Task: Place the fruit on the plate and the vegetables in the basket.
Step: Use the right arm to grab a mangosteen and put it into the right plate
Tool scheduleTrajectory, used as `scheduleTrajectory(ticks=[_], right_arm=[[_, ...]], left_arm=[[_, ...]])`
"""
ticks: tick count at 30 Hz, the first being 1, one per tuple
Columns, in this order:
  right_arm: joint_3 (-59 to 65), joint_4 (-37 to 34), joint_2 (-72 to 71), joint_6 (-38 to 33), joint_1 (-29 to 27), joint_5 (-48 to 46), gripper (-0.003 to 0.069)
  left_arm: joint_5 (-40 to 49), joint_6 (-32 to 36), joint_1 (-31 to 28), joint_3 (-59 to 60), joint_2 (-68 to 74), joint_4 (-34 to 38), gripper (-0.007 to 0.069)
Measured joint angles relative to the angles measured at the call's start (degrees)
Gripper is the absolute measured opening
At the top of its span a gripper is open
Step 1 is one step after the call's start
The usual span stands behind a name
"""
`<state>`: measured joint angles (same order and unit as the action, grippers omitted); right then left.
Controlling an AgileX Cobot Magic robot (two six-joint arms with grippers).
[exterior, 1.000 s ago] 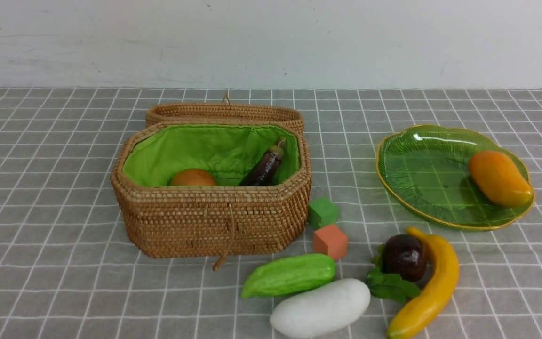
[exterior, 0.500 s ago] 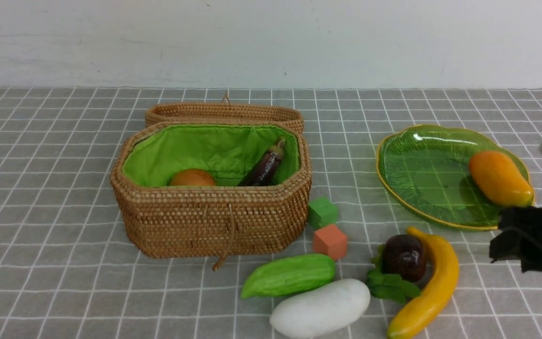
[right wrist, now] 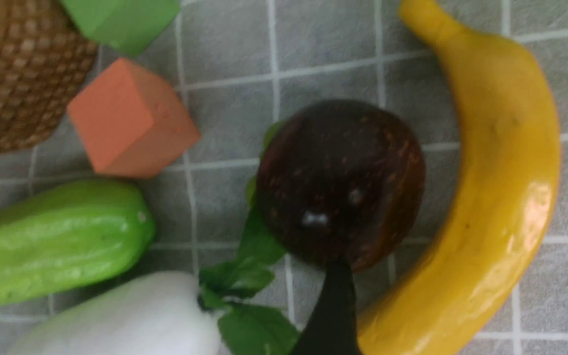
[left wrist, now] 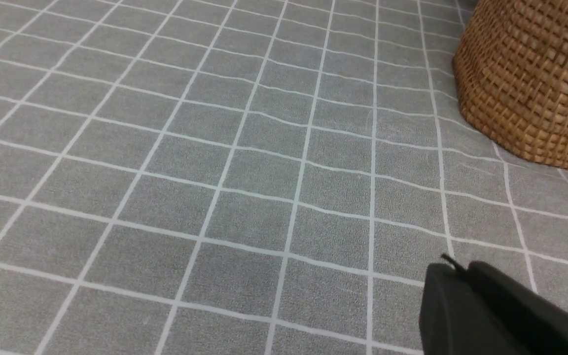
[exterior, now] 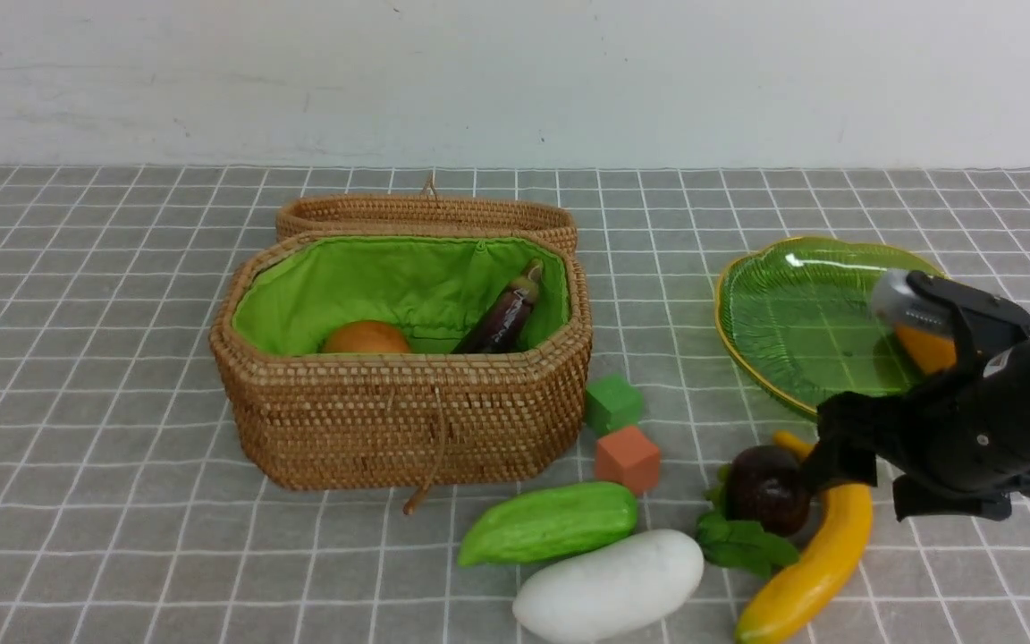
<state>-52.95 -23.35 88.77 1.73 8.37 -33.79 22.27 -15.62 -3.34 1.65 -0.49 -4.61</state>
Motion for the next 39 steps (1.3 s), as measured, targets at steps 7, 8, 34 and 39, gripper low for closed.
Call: scheduleTrajectory(ticks=[7,8,34,39], right_arm=[[-0.3,-3.2,0.0,2.3,0.1,2.2,0.0552],[-0.4,-3.9,0.0,1.0,0.3,2.2,0.0552],[-17.0,2.8,15.5,-0.5,4.2,-12.4,0.0625],[-17.0,1.5,16.5,-1.7,4.2,-12.2,0.0528]], left_arm=[[0.0,0.0,0.0,0.0,0.0,0.0,0.0032],[0.0,0.0,0.0,0.0,0.0,0.0,0.0032],[0.0,0.0,0.0,0.0,0.0,0.0,0.0041],[0.0,0.0,0.0,0.0,0.0,0.0,0.0050]])
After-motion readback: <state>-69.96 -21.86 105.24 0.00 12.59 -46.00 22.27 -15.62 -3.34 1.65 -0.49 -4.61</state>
